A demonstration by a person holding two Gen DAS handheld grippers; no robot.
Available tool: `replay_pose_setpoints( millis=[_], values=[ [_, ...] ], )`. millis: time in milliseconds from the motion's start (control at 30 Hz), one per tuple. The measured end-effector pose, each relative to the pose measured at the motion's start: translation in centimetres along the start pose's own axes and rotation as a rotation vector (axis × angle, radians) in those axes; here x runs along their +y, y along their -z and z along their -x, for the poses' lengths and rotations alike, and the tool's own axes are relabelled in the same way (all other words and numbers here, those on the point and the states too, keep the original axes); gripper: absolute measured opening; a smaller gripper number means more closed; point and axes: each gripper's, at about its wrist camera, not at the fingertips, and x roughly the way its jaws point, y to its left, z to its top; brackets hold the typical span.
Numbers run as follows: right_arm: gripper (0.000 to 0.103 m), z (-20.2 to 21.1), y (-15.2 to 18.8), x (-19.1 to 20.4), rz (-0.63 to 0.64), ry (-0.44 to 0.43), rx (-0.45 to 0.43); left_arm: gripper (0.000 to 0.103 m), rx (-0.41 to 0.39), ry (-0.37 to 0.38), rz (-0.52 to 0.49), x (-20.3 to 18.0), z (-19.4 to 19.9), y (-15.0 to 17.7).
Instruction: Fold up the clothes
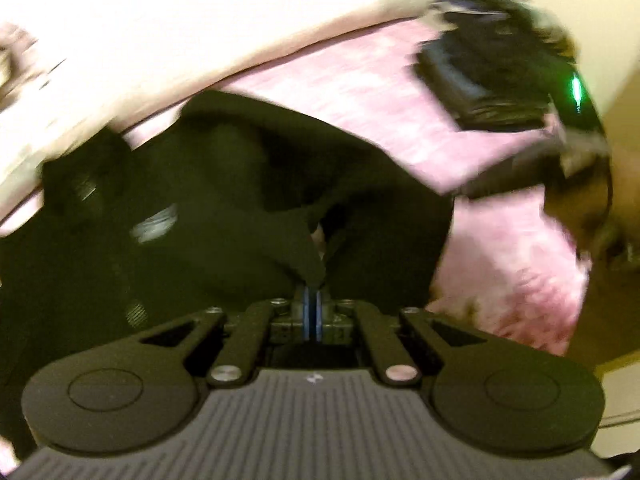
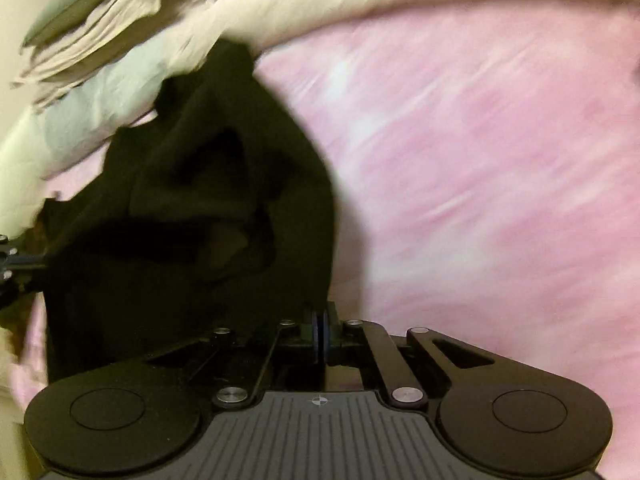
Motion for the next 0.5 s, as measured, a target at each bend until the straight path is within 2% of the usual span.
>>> replay_pose_setpoints(
  millis=[67,100,133,167,200,233,267,300,367,433,500],
  values=[
    [0.001,2.5,-1.6,-2.4,0.033,0.101,-0.045,0.000,-0.004,0.064,-0.023,-3.1,-2.1,-1.4],
    [0.001,3.8,-2.4,-3.6,0.049,0.152,-0.068,0.004,0.016,0.109,-0.024,-4.4,-3.3,-2.0],
    [0.003,5.1,-3.1,-4.9,0.065,0.202,-0.091,0.012,0.035,0.154,-0.025,-5.7,-4.5,-2.5],
    [0.034,6.3,-3.9,-6.1,0.082,0.253,-0.114,0.019,0.048,0.193,-0.031,-6.9,-5.4,-3.0],
    [0.060,7.6,-4.7,-7.3,0.098,0.304,-0.136,0.031,0.043,0.211,-0.054,-8.0,-5.7,-3.2],
    [0.099,8.9,-5.5,-8.5,0.114,0.354,-0.159,0.033,0.041,0.224,-0.072,-8.7,-5.9,-3.3],
    [0.100,10.1,-6.3,-9.7,0.131,0.405,-0.182,0.033,0.047,0.218,-0.073,-8.6,-5.8,-2.9],
    [0.101,10.2,-6.3,-10.5,0.144,0.400,-0.195,0.034,0.053,0.211,-0.075,-8.5,-5.8,-2.5],
    [0.101,9.0,-5.7,-10.9,0.114,0.382,-0.184,0.035,0.068,0.197,-0.074,-8.2,-5.6,-1.7],
    [0.101,7.5,-4.2,-11.1,0.038,0.326,-0.157,0.040,0.097,0.164,-0.050,-7.0,-5.8,-0.8],
    [0.100,6.6,-2.4,-11.5,-0.050,0.284,-0.123,0.040,0.127,0.132,-0.026,-5.8,-5.9,0.1]
  ],
)
